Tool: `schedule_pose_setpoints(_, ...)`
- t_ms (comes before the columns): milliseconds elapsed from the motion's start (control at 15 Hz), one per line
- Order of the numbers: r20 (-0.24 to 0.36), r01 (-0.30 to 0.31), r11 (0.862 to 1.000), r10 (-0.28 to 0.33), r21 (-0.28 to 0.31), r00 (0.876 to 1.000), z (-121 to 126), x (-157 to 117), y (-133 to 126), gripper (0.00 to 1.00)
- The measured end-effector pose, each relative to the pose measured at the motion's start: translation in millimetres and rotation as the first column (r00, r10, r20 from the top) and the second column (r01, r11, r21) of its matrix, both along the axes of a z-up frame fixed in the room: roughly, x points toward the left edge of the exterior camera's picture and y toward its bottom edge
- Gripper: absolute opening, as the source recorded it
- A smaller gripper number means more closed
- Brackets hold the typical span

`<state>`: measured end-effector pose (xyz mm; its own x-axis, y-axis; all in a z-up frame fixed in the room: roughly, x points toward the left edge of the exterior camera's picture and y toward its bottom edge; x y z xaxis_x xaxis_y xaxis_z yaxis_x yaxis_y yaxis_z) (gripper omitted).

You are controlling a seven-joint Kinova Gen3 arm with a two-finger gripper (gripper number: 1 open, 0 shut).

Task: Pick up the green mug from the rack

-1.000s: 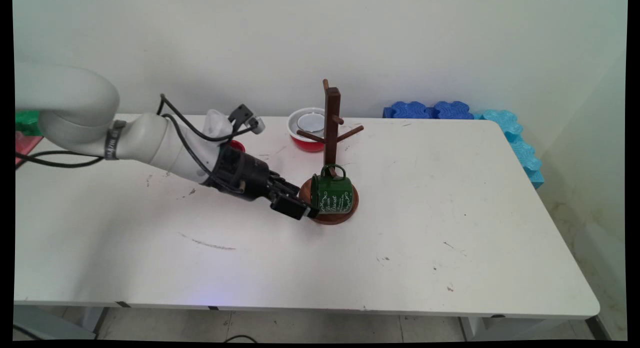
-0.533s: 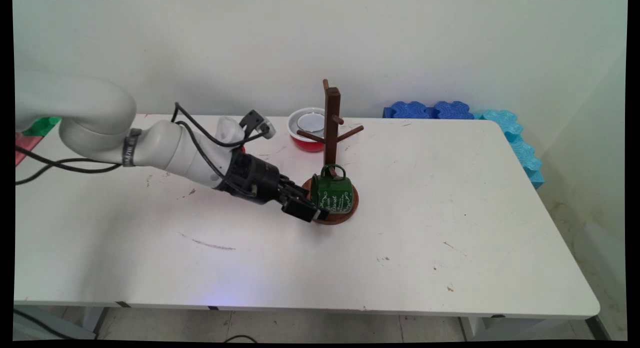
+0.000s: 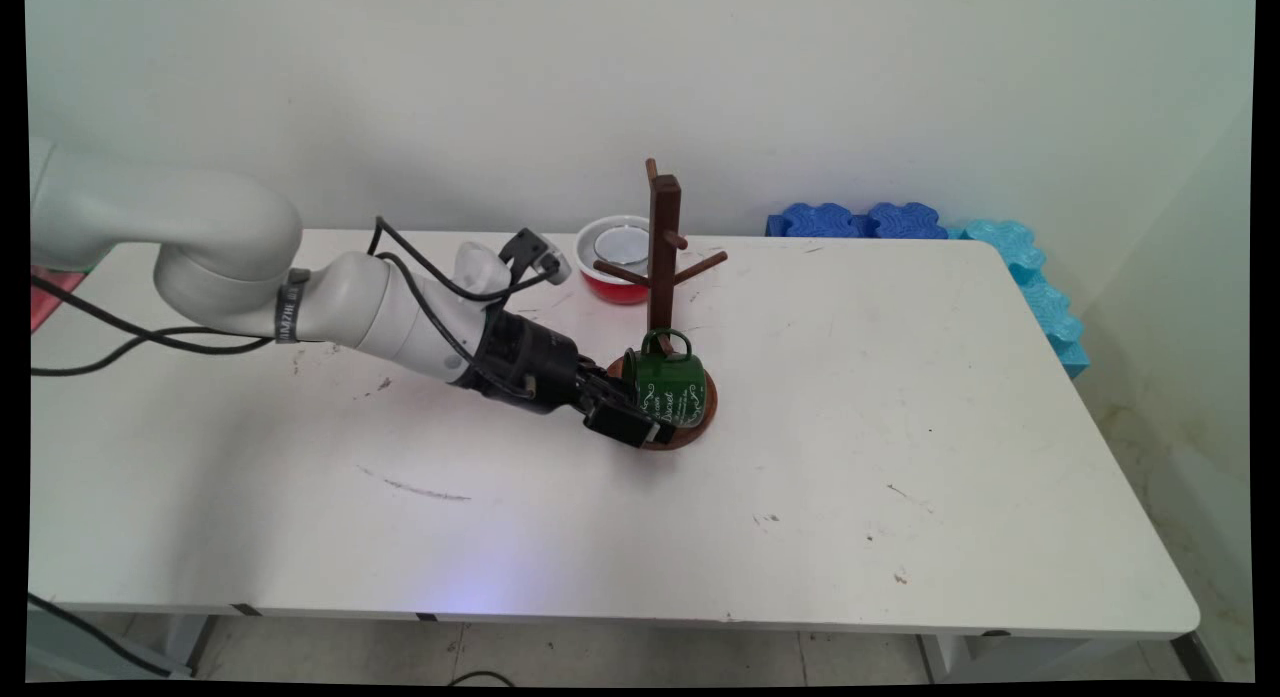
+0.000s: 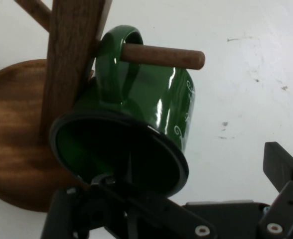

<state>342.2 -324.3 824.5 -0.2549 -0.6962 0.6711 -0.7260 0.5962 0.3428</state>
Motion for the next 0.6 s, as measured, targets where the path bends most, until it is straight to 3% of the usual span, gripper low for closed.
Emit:
schedule_pose_setpoints(400, -0.009, 0.001, 1.0, -0.001, -0.003, 1.0, -3.7, -5.0, -3.9, 1.0)
schedule_pose_setpoints(467, -0.01, 0.0, 1.0, 0.0, -0.005, 1.0, -4.0, -5.5, -4.6, 0.0)
schedule_pose_setpoints(600, -0.011, -0.002, 1.0, 0.002, -0.01, 1.0, -4.3, -6.0, -6.2, 0.0)
